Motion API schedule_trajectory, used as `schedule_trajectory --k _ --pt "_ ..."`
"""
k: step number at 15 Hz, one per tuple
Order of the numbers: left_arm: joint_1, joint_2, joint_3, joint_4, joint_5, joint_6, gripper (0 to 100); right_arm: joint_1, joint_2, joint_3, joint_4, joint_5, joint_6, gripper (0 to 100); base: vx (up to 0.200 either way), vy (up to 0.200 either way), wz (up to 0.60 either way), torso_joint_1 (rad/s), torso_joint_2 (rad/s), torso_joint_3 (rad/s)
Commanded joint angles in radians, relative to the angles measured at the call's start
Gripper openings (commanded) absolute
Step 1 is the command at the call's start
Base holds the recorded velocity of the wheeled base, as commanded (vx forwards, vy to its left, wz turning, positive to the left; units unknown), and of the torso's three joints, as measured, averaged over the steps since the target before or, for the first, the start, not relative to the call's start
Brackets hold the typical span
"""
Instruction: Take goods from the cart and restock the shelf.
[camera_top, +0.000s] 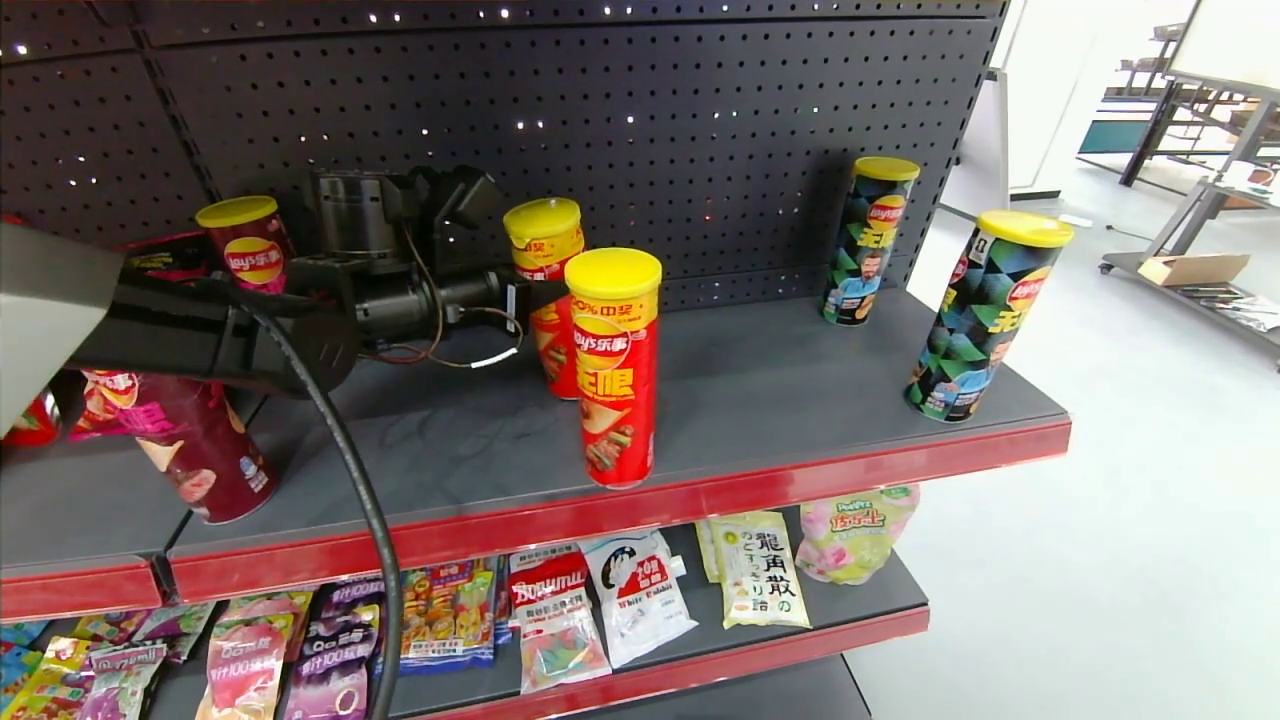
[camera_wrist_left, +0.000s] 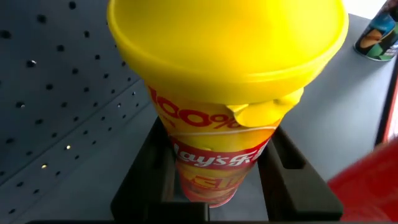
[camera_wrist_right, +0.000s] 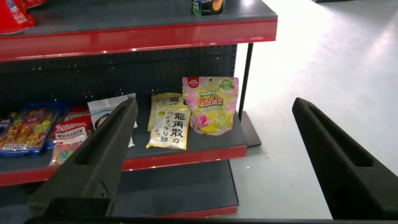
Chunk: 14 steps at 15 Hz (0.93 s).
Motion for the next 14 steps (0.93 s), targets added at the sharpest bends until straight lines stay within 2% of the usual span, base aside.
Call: schedule_trajectory --k 1,7,8,14 --pt "-0.006 0.024 -0.019 0.002 0.0 0.001 0 0.0 0.002 0.0 -0.001 0.0 0.0 100 0.0 0.0 0.0 0.0 0.0 0.0" --pt "-0.012 0.032 -0.019 0.002 0.0 0.003 0 0.0 0.002 0.0 0.0 0.0 0.0 100 0.0 0.0 0.0 0.0 0.0 0.0" --pt "-0.012 0.032 -0.019 0.004 0.001 0.004 100 0.0 0.002 0.0 0.0 0.0 0.0 100 0.0 0.0 0.0 0.0 0.0 0.0" --pt "-0.009 -0.006 0.014 0.02 0.008 -0.005 100 0.0 0.002 0.0 0.0 0.0 0.0 100 0.0 0.0 0.0 0.0 0.0 0.0"
